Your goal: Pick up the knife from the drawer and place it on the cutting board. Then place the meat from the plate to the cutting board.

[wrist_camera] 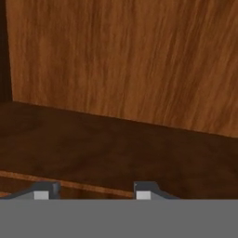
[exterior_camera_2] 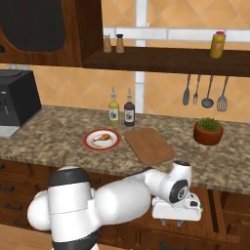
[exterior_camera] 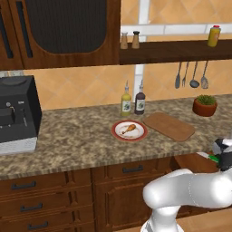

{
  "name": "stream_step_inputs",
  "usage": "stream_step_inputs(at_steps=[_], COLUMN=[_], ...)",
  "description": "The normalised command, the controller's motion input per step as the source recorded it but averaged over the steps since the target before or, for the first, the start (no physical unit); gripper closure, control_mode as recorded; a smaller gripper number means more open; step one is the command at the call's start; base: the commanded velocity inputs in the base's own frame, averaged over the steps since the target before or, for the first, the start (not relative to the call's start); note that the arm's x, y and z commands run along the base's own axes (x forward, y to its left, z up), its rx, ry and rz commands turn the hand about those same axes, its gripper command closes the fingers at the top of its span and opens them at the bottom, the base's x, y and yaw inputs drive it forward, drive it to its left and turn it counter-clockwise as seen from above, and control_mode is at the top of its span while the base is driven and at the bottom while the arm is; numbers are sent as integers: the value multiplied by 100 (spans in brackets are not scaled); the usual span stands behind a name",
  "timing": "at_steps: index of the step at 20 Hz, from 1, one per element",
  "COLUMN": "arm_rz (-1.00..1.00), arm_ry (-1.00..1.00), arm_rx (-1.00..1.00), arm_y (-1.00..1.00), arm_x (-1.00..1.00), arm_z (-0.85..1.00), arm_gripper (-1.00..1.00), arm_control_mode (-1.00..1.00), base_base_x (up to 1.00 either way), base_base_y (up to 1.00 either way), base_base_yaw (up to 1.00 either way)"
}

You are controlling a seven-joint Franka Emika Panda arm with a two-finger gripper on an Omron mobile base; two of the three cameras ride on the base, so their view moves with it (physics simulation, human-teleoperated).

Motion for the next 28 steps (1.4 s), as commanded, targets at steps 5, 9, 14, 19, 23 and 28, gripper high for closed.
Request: stream_step_inputs(at_steps=[5,9,14,19,23,28], arm_rz=[1,0,0,0,-2,-12], arm_ry=[0,2,5,2,-11,-22], arm_rx=[0,0,0,0,0,0], arm_y=[-17,-21,-16,-12,1,12], arm_x=[-73,-85,-84,-44,34,66], arm_z=[-27,-14,-13,2,69,82], arm_gripper=[-100,-100,-100,-100,-100,-100], arm_control_mode=[-100,-100,-100,-100,-100,-100], base_base_x=[0,0,0,0,0,0], base_base_y=[0,0,0,0,0,0], base_base_yaw=[0,0,0,0,0,0])
